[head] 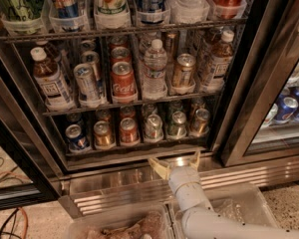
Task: Pick green can from bottom shelf of fridge
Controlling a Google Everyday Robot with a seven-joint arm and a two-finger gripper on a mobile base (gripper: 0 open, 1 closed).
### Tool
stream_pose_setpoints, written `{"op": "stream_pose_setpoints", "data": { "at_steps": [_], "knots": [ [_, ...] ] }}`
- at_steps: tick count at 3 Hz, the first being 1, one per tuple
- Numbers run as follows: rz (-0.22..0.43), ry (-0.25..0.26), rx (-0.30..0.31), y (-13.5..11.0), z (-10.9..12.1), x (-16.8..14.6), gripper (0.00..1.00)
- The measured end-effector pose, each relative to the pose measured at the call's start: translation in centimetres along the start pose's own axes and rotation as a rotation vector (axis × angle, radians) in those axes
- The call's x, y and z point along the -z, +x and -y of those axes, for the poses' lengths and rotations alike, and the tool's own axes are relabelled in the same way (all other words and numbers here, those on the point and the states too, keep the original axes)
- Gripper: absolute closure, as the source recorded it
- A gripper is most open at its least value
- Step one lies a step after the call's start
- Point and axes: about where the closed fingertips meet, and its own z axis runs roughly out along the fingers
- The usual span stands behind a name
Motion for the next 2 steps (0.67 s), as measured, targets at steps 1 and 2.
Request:
{"op": "stream_pose_setpoints", "data": {
  "at_steps": [1, 2],
  "knots": [
    [0.019, -0.033, 0.009, 0.2, -1.0, -1.1, 0.0],
    [0.064, -0.055, 0.076, 0.2, -1.8, -2.4, 0.0]
  ]
}}
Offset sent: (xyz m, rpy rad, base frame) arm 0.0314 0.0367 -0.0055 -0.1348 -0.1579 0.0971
